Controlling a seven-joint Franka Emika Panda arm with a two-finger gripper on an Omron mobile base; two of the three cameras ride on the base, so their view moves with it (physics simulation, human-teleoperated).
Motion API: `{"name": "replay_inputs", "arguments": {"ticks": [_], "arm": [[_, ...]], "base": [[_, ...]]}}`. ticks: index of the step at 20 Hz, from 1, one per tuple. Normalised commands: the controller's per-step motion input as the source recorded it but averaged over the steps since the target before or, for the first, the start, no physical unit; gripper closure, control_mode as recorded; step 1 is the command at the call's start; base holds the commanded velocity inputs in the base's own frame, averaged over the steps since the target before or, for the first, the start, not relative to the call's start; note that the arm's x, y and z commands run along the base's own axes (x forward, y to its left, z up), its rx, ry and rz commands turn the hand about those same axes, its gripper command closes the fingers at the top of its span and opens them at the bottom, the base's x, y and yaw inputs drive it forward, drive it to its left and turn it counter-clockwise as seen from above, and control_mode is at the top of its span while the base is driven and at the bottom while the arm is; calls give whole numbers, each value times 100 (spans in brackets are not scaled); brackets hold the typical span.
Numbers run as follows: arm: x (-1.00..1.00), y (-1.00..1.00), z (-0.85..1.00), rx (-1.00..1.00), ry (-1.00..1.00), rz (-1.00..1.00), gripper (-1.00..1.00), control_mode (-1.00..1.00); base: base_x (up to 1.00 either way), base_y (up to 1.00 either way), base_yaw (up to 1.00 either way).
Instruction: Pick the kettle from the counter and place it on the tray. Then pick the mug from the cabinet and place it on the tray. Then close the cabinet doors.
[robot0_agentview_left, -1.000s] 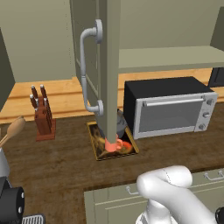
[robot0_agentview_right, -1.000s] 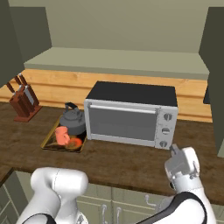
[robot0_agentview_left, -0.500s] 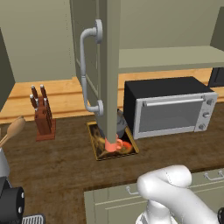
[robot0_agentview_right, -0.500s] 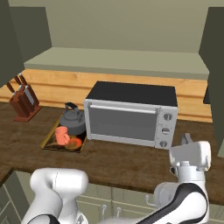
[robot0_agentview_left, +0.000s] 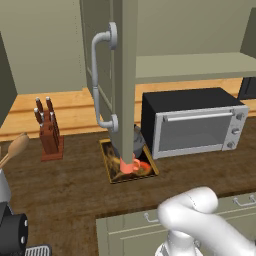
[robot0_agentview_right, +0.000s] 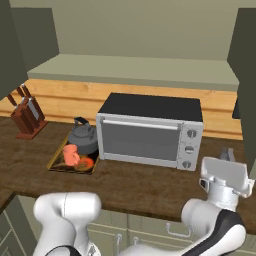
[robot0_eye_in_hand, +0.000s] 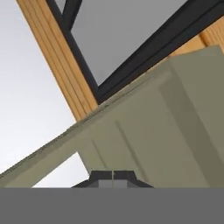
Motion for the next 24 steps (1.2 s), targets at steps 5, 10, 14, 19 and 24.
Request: {"name": "replay_inputs", "arguments": {"ticks": [5,10,14,19,24], "arm": [[0,-53,27,11,-14,0,100,-100],[0,-43,13,5,-1,0,100,-100],[0,-29,5,1,0,0,100,-100],[0,-8,26,0,0,0,100,-100],[11,2,47,0,0,0,100,-100]], "base": [[0,0,0],[0,0,0],[0,0,0],[0,0,0],[0,0,0]]}}
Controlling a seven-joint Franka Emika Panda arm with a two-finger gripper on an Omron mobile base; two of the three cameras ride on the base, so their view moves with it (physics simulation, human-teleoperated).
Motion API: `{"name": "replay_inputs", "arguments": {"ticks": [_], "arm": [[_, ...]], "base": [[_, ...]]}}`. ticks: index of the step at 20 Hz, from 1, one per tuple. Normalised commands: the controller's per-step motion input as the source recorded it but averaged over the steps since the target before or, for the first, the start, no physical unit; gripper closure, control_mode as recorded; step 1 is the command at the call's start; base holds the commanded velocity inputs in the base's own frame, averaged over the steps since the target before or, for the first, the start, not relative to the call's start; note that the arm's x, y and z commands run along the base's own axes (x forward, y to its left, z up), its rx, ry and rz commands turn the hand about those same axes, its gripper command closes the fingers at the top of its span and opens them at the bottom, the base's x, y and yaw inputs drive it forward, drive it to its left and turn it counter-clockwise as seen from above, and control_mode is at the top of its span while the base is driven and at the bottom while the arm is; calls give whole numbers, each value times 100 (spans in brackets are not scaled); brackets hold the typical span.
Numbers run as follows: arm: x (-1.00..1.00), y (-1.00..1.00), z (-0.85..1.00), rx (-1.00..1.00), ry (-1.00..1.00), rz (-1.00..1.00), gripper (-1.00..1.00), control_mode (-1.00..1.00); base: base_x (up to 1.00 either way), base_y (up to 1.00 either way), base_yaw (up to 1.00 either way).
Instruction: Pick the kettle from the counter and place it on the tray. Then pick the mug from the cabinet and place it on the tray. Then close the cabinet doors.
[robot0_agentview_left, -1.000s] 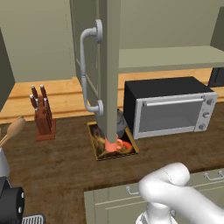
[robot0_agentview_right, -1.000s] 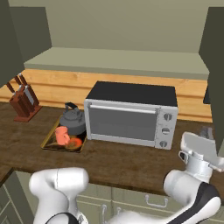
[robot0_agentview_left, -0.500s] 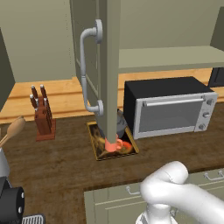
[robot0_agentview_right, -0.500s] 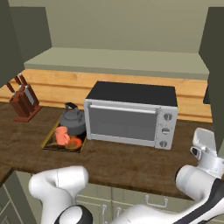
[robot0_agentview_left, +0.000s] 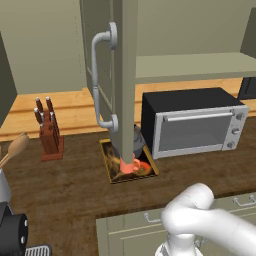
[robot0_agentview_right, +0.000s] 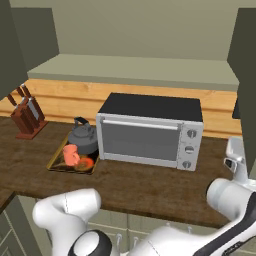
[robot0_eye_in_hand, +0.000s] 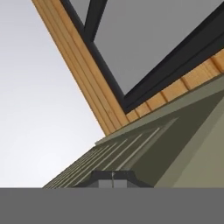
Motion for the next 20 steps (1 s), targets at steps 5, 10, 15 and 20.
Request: {"name": "replay_inputs", "arguments": {"ticks": [5,10,15,20], "arm": [[25,11,35,0,0,0,100,-100],[17,17,32,0,-2,0,100,-100],[0,32,34,0,-9,0,100,-100],[-28,74,36,-7,-3,-1,100,-100]], "base": [[0,0,0],[0,0,0],[0,0,0],[0,0,0]]}}
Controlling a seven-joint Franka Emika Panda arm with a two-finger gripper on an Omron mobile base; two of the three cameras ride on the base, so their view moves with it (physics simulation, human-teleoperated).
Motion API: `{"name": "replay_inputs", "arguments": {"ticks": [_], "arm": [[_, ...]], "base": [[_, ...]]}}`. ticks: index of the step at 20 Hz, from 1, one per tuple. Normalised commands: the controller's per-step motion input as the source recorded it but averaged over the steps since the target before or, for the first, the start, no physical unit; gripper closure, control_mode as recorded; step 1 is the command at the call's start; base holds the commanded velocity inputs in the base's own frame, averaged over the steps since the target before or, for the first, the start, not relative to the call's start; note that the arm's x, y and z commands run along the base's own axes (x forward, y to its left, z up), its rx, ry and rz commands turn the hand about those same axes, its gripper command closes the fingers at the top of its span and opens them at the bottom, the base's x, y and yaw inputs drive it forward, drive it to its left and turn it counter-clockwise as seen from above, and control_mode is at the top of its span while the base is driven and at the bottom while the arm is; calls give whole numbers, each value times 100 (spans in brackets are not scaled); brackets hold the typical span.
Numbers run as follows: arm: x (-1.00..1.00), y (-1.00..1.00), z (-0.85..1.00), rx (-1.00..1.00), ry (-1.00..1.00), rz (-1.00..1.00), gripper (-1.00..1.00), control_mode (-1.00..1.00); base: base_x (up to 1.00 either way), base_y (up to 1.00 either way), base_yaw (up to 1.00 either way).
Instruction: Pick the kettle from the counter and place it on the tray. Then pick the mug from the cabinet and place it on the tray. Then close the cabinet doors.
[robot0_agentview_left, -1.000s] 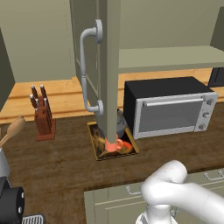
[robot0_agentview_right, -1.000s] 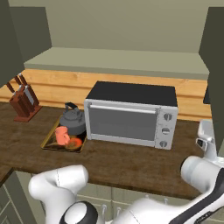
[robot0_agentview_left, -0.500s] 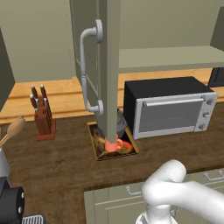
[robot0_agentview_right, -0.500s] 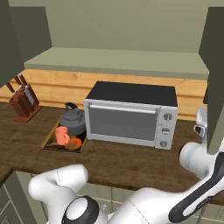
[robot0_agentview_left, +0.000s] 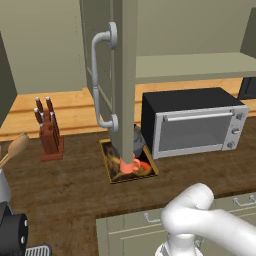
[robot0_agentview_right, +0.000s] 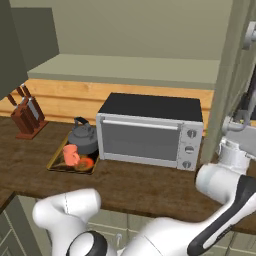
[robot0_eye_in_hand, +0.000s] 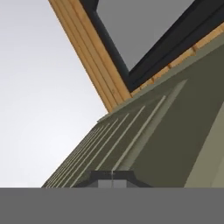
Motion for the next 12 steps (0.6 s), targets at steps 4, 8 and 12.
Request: {"name": "replay_inputs", "arguments": {"ticks": [4,8,12], "arm": [[-16,83,41,-12,0,-4,100,-100],[-10,85,46,-11,0,0,100,-100],[-8,61,49,-8,10,0,100,-100]], "base": [[0,0,0],[0,0,0],[0,0,0]]}}
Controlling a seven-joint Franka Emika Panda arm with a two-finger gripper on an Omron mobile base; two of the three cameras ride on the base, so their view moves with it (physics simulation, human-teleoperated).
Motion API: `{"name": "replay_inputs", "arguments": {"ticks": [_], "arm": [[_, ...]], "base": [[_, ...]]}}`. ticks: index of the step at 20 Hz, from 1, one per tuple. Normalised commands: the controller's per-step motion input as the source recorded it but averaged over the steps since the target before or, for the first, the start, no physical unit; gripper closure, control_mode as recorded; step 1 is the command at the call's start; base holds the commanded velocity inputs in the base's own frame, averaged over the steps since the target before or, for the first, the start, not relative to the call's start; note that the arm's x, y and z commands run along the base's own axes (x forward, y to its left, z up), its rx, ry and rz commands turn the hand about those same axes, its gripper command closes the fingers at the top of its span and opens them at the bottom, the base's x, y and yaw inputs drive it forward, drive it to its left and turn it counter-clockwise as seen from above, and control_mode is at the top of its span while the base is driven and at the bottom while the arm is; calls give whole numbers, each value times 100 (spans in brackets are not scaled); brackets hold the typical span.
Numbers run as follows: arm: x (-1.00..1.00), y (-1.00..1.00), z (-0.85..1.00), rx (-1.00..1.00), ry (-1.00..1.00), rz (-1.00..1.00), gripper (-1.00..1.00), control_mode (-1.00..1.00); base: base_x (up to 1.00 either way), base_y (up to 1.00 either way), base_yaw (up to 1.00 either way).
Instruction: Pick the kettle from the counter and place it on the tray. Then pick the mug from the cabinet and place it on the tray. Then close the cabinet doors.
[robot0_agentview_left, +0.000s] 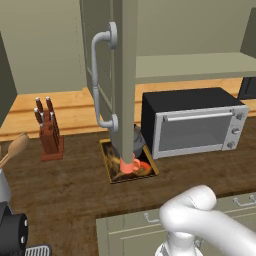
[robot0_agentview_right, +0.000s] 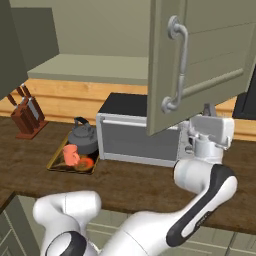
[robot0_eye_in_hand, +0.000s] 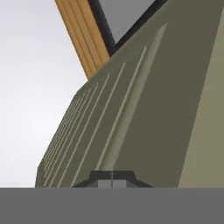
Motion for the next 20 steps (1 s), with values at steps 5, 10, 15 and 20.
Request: {"name": "replay_inputs", "arguments": {"ticks": [5,10,15,20], "arm": [[3,46,34,-9,38,0,100,-100],[19,48,32,-7,43,0,100,-100],[31,55,9,-15,40,-9,100,-100],[63,66,0,-4,11,-10,100,-100]], "base": [[0,0,0],[0,0,0],[0,0,0],[0,0,0]]}}
